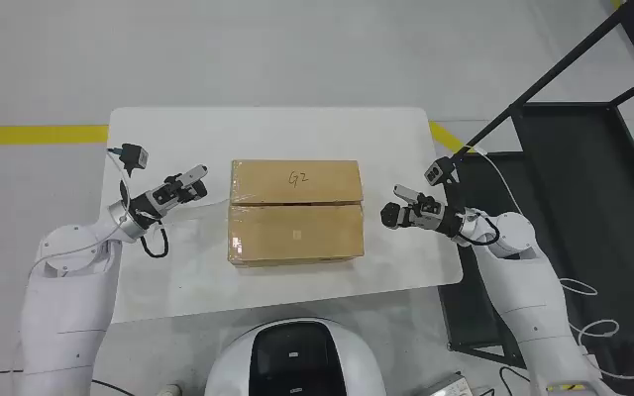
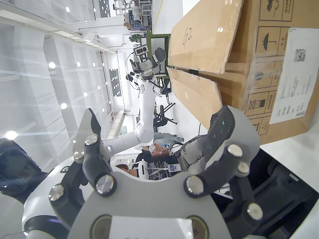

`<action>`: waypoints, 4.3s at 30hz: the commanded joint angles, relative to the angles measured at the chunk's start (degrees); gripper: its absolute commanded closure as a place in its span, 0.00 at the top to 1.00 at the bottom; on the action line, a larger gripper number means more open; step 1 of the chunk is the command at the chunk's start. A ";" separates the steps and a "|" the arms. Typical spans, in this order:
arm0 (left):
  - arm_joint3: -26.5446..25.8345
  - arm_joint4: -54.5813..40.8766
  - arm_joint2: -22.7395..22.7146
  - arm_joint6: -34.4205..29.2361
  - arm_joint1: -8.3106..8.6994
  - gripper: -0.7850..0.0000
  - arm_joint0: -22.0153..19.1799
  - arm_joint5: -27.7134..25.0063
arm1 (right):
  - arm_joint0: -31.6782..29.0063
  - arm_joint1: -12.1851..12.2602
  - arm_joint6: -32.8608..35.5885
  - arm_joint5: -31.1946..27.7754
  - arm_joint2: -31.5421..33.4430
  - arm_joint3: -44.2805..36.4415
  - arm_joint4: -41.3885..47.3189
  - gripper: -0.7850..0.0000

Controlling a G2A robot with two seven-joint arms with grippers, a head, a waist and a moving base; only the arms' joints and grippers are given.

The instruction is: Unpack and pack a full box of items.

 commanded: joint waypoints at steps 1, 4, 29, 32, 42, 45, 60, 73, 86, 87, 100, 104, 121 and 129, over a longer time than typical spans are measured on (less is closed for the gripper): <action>0.00 0.00 0.00 0.00 0.00 1.00 0.00 0.00 | 0.00 0.00 0.00 0.00 0.00 0.00 0.00 1.00; 0.00 0.00 0.00 0.00 0.00 1.00 0.00 0.00 | 0.00 0.00 0.00 0.00 0.00 0.00 0.00 1.00; 0.00 0.00 0.00 0.00 0.00 1.00 0.00 0.00 | 3.68 0.05 13.09 -10.10 -3.97 8.43 0.82 1.00; 0.00 0.00 0.00 0.00 0.00 1.00 0.00 0.00 | 4.95 -0.32 12.01 -14.28 -5.86 11.19 -0.19 1.00; 0.00 0.00 0.00 0.00 0.00 1.00 0.00 0.00 | 8.68 -1.00 6.55 -19.75 -10.40 14.35 -1.10 1.00; 0.00 0.00 0.00 0.00 0.00 1.00 0.00 0.00 | 9.67 -1.17 5.61 -20.69 -11.61 15.55 -0.89 1.00; 0.00 0.00 0.00 0.00 0.00 1.00 0.00 0.00 | 12.44 -1.95 4.99 -21.31 -16.48 17.73 6.32 1.00; 0.00 0.00 0.00 0.00 0.00 1.00 0.00 0.00 | 8.59 -0.39 13.31 -13.00 -12.94 7.20 14.11 1.00; -2.20 -1.19 1.25 1.11 0.28 1.00 0.77 0.50 | -2.11 0.96 17.67 -6.18 -13.39 -6.09 8.82 1.00; -2.18 -1.34 1.31 1.07 0.31 1.00 0.66 0.37 | -2.85 1.05 17.33 -5.73 -13.51 -7.00 7.83 1.00; -2.85 -10.49 2.52 -4.74 0.63 1.00 -1.40 -0.15 | -10.00 2.18 7.04 -3.97 -14.28 -12.42 -9.93 1.00; -2.11 -16.73 3.51 -8.69 0.58 1.00 -1.65 1.33 | -11.30 2.51 4.18 -3.21 -14.11 -13.69 -14.11 1.00; -0.26 -28.67 8.76 -21.52 0.34 1.00 -0.24 5.77 | -15.22 3.01 -8.41 -5.30 -14.22 -16.72 -23.63 1.00; 3.59 -21.09 11.18 -22.29 0.70 1.00 0.17 4.37 | -15.17 3.19 -9.53 -5.53 -14.25 -16.26 -23.25 1.00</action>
